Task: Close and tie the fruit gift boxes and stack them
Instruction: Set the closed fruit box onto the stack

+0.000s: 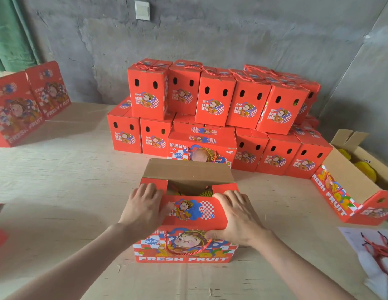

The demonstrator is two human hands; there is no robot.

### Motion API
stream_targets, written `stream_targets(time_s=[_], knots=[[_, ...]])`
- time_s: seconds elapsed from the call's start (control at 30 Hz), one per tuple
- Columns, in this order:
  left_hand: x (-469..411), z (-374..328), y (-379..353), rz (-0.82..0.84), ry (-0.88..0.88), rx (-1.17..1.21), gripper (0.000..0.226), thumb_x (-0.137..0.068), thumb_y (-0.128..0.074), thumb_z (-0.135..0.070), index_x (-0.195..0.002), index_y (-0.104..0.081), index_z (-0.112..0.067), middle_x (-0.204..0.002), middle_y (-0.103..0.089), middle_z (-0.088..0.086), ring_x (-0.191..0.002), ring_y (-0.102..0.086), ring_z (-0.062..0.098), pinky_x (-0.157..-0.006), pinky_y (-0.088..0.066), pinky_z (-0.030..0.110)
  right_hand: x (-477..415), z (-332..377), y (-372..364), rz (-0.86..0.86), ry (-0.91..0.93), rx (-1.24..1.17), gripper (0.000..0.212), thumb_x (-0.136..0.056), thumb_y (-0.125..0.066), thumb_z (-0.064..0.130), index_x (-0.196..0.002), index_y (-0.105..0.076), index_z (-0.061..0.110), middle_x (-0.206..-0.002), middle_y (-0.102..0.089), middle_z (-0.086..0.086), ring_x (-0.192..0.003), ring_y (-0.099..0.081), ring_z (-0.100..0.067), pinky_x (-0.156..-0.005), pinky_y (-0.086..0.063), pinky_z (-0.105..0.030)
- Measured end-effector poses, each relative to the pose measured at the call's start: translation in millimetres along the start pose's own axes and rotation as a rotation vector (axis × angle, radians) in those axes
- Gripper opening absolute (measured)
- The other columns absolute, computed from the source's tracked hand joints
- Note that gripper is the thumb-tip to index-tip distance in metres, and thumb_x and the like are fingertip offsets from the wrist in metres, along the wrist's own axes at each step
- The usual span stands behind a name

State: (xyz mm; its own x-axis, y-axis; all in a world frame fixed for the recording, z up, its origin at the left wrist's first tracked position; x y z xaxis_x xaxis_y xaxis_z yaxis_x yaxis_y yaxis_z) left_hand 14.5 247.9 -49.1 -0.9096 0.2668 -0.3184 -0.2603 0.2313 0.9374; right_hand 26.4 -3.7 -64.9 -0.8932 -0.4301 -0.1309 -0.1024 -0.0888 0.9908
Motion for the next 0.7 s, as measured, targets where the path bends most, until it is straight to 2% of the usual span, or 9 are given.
stream_targets(time_s=[0.07, 0.1, 0.17, 0.23, 0.33, 0.43, 0.57, 0.63, 0.7], knots=[[2, -2, -4, 0.133, 0.012, -0.078, 0.096, -0.071, -0.006, -0.088, -0.111, -0.054, -0.015, -0.107, -0.052, 0.001, -0.1, -0.049, 0.022, -0.095, -0.04, 0.041, 0, 0, 0, -0.009, 0.002, -0.003, 0.112, -0.053, -0.033, 0.099, -0.138, -0.033, 0.026, -0.12, -0.041, 0.005, -0.11, -0.037, -0.014, -0.1, -0.027, -0.031], [2, -1, -5, 0.175, 0.002, -0.112, 0.11, -0.06, -0.001, -0.095, -0.119, -0.05, -0.016, -0.113, -0.049, -0.001, -0.105, -0.047, 0.02, -0.1, -0.036, 0.039, 1, 0, 0, -0.017, -0.001, -0.009, 0.112, -0.053, -0.033, 0.099, -0.138, -0.033, 0.025, -0.12, -0.041, 0.005, -0.11, -0.037, -0.014, -0.1, -0.027, -0.031], [2, 1, -6, 0.208, -0.021, -0.151, 0.123, -0.046, -0.004, -0.102, -0.132, -0.039, -0.021, -0.121, -0.044, -0.004, -0.112, -0.041, 0.018, -0.105, -0.03, 0.037, 1, 0, 0, -0.024, -0.001, -0.021, 0.114, -0.053, -0.033, 0.099, -0.139, -0.033, 0.025, -0.12, -0.042, 0.005, -0.11, -0.038, -0.014, -0.101, -0.029, -0.032], [0, 4, -7, 0.21, -0.034, -0.154, 0.122, -0.044, -0.009, -0.102, -0.138, -0.032, -0.028, -0.122, -0.041, -0.005, -0.114, -0.039, 0.016, -0.105, -0.027, 0.036, 1, 0, -1, -0.011, -0.006, -0.028, 0.116, -0.053, -0.033, 0.099, -0.144, -0.03, 0.026, -0.122, -0.041, 0.004, -0.113, -0.038, -0.015, -0.104, -0.031, -0.035], [0, 3, -9, 0.209, -0.053, -0.163, 0.12, -0.046, -0.005, -0.101, -0.139, -0.031, -0.029, -0.122, -0.041, -0.006, -0.114, -0.039, 0.015, -0.105, -0.028, 0.035, 3, 1, -1, 0.012, -0.023, -0.066, 0.117, -0.053, -0.029, 0.1, -0.149, -0.019, 0.032, -0.128, -0.039, 0.002, -0.12, -0.034, -0.017, -0.108, -0.027, -0.037], [-2, 4, -10, 0.22, -0.055, -0.123, 0.121, -0.045, -0.002, -0.101, -0.138, -0.031, -0.029, -0.123, -0.04, -0.008, -0.115, -0.037, 0.013, -0.107, -0.028, 0.035, 3, 2, 2, -0.003, -0.024, -0.076, 0.117, -0.052, -0.019, 0.101, -0.143, -0.032, 0.029, -0.122, -0.042, 0.005, -0.114, -0.038, -0.014, -0.102, -0.03, -0.032], [0, 6, -13, 0.2, -0.055, -0.043, 0.12, -0.047, -0.01, -0.102, -0.138, -0.036, -0.028, -0.122, -0.042, -0.008, -0.115, -0.039, 0.013, -0.106, -0.03, 0.036, 2, 5, 5, -0.071, -0.007, -0.083, 0.113, -0.057, -0.026, 0.098, -0.135, -0.049, 0.021, -0.112, -0.053, 0.001, -0.105, -0.048, -0.019, -0.096, -0.036, -0.035], [2, 6, -15, 0.163, -0.046, 0.003, 0.123, -0.048, -0.011, -0.102, -0.138, -0.041, -0.023, -0.121, -0.046, -0.003, -0.114, -0.042, 0.017, -0.105, -0.033, 0.039, 4, 6, 6, -0.1, -0.002, -0.089, 0.111, -0.059, -0.028, 0.096, -0.133, -0.054, 0.018, -0.11, -0.057, 0.001, -0.103, -0.051, -0.02, -0.094, -0.039, -0.035], [3, 5, -16, 0.18, -0.023, 0.008, 0.126, -0.048, -0.011, -0.102, -0.14, -0.039, -0.022, -0.124, -0.042, -0.002, -0.117, -0.038, 0.017, -0.107, -0.031, 0.039, 6, 8, 7, -0.117, 0.008, -0.093, 0.109, -0.061, -0.03, 0.094, -0.132, -0.056, 0.015, -0.112, -0.059, 0.0, -0.104, -0.053, -0.02, -0.093, -0.043, -0.035]])
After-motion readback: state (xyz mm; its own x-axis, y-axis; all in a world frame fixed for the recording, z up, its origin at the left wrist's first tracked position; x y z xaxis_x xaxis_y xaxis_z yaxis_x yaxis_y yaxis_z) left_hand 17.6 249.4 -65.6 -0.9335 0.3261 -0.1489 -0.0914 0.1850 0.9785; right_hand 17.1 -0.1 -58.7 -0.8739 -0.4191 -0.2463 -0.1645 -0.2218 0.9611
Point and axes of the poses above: each hand's wrist, its own x-axis away from the middle knuckle, its own y-axis out of the back of the hand, z = x × y, the point moved 3 cm from there along -x, towards the middle knuckle
